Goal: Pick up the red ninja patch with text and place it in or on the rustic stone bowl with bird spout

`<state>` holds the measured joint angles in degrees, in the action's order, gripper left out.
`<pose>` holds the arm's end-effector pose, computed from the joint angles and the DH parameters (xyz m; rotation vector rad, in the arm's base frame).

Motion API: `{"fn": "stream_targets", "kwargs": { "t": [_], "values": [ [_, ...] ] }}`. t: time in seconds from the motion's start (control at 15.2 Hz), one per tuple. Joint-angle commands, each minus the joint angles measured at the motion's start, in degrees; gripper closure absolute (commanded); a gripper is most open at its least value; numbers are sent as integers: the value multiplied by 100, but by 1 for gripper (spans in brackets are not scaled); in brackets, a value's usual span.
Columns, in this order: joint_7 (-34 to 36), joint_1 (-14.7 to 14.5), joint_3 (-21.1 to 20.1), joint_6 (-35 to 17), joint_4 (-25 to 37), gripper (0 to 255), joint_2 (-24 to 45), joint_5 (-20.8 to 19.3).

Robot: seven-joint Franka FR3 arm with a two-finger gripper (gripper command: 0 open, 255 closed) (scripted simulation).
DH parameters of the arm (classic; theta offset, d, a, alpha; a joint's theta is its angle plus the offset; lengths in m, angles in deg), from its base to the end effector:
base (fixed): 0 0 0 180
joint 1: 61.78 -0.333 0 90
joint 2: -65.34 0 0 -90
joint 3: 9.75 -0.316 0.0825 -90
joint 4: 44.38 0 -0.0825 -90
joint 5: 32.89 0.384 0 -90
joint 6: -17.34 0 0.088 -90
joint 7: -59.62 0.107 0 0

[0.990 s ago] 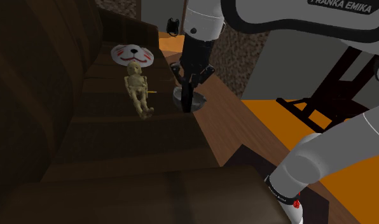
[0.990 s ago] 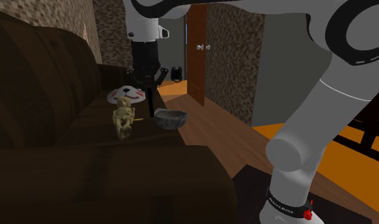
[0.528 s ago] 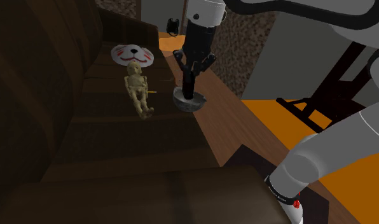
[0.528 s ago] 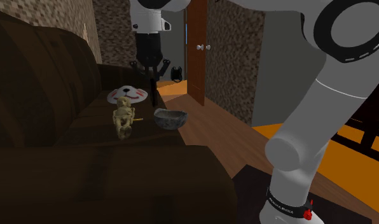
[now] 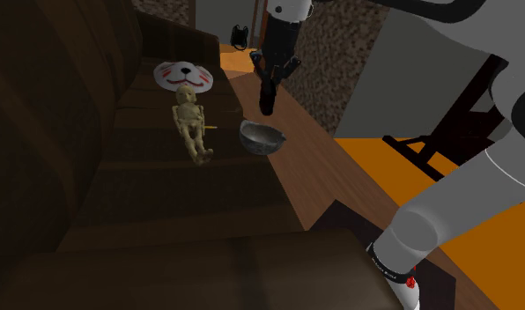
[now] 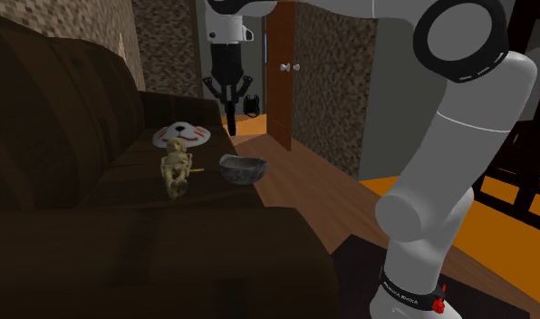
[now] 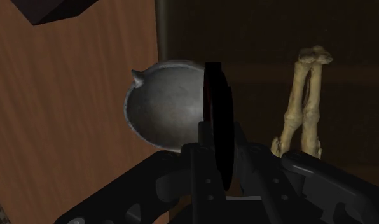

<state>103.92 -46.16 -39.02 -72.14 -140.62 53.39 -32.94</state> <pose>0.4748 0.1454 0.6665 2.9667 -0.8226 0.1629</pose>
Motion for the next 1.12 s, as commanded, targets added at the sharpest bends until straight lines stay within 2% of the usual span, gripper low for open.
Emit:
{"fn": "stream_targets", "kwargs": {
  "t": [0.0,0.26,1.06],
  "values": [
    [-197,101,104,29,231,255,214,-108],
    [-549,281,277,142,794,255,694,-324],
    [-578,288,333,-847,-470,255,385,-190]
  ]
}}
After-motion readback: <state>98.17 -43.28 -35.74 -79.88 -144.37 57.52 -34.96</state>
